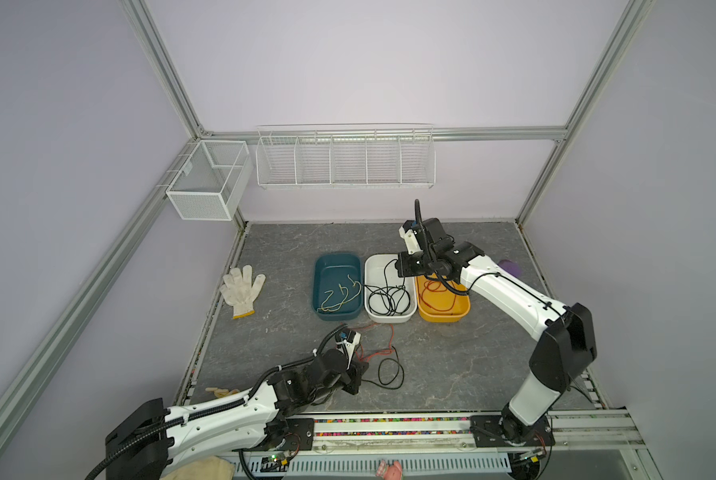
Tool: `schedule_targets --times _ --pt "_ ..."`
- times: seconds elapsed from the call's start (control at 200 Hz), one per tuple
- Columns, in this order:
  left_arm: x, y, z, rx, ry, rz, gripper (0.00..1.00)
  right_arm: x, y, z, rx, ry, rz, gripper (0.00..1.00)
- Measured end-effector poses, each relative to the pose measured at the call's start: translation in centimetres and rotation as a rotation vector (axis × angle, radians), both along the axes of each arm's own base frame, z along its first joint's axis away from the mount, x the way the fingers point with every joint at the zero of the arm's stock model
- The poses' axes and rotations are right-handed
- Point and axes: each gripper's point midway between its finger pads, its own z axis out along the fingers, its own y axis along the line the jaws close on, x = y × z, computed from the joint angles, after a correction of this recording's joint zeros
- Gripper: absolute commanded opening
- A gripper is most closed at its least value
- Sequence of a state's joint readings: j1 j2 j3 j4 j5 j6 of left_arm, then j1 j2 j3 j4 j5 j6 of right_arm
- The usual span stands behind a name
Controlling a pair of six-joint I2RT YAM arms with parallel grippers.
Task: Untangle the cables
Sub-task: 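Carry the black wire over the white tub with the right gripper, then lower the black wire into the white tub and open the right gripper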
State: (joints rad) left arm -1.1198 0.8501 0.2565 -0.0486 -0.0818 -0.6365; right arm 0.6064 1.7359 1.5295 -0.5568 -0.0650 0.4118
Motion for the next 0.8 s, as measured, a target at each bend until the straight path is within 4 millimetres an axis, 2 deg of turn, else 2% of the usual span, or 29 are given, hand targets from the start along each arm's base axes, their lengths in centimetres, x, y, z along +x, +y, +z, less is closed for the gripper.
schedule_targets --times 0.195,0.415,0.565,0.8 --pt "0.0 0.1 0.3 -0.009 -0.005 0.0 0.0 1.1 -1.5 -3.7 -0.064 0.068 -0.086 0.07" --pt "-0.1 0.1 0.4 -0.01 -0.006 0.0 0.0 1.7 -3.4 -5.5 -0.14 0.085 -0.179 0.07" --pt "0.0 0.2 0.3 -0.01 -0.007 0.001 0.0 1.7 -3.4 -6.1 -0.145 0.099 -0.188 0.07" --pt "0.0 0.2 0.2 -0.003 -0.005 0.004 0.0 1.0 -2.3 -9.9 -0.168 0.188 -0.152 0.07"
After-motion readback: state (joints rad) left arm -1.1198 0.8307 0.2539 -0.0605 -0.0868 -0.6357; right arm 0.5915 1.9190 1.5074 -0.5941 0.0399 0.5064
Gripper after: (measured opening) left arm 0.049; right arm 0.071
